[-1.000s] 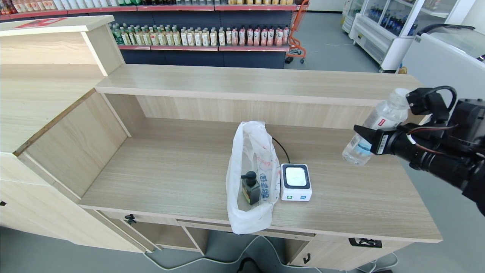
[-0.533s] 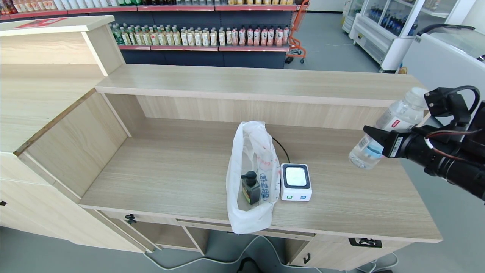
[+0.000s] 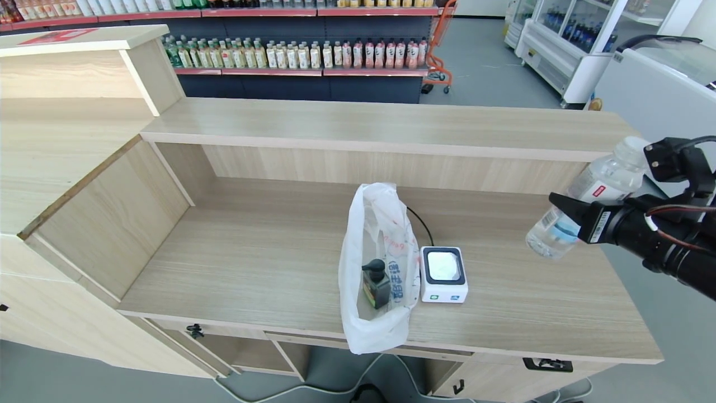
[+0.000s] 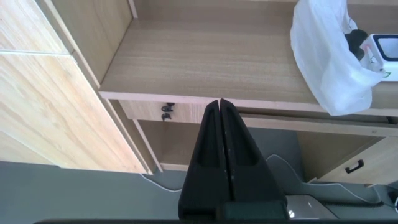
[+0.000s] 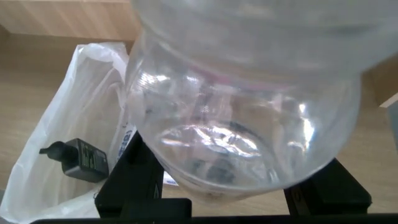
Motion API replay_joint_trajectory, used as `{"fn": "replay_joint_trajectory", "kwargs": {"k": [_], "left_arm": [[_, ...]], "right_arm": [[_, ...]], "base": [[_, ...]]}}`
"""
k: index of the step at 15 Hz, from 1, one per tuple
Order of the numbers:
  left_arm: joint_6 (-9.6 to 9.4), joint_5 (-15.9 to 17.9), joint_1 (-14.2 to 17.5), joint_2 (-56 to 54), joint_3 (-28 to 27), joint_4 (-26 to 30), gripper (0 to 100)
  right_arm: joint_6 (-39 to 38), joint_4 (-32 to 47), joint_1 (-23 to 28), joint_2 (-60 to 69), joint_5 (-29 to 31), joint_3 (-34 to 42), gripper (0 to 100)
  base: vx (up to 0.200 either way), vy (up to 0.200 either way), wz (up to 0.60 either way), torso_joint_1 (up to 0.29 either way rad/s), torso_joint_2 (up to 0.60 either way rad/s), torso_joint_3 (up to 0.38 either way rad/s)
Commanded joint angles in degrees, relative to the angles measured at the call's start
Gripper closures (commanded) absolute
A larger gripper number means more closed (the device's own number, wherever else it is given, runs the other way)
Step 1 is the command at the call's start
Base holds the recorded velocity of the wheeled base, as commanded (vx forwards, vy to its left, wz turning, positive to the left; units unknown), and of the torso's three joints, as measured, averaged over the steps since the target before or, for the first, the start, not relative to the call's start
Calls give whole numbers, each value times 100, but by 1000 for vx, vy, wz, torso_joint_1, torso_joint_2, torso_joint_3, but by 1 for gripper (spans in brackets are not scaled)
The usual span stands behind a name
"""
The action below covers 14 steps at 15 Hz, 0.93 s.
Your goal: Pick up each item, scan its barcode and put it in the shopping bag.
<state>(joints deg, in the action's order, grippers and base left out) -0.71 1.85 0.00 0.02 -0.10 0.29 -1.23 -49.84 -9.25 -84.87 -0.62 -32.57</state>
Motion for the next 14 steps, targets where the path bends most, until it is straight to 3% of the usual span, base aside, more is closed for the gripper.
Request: {"fn": "replay_joint_trajectory", "kwargs": {"k": [1, 5, 14], "left_arm": [[0, -1, 0, 6, 1, -3, 100], [0, -1, 0, -2, -8, -3, 100], [0, -10, 0, -2, 1, -3, 100]], "right_arm": [[0, 0, -6, -3, -17, -30, 100], [-9, -17, -15, -592, -61, -504, 100], [62, -246, -455, -2323, -228, -1506, 100]], "base": [[0, 200, 0, 32, 2, -7], [0, 200, 0, -4, 6, 4], [0, 0, 0, 0, 0, 0]]}}
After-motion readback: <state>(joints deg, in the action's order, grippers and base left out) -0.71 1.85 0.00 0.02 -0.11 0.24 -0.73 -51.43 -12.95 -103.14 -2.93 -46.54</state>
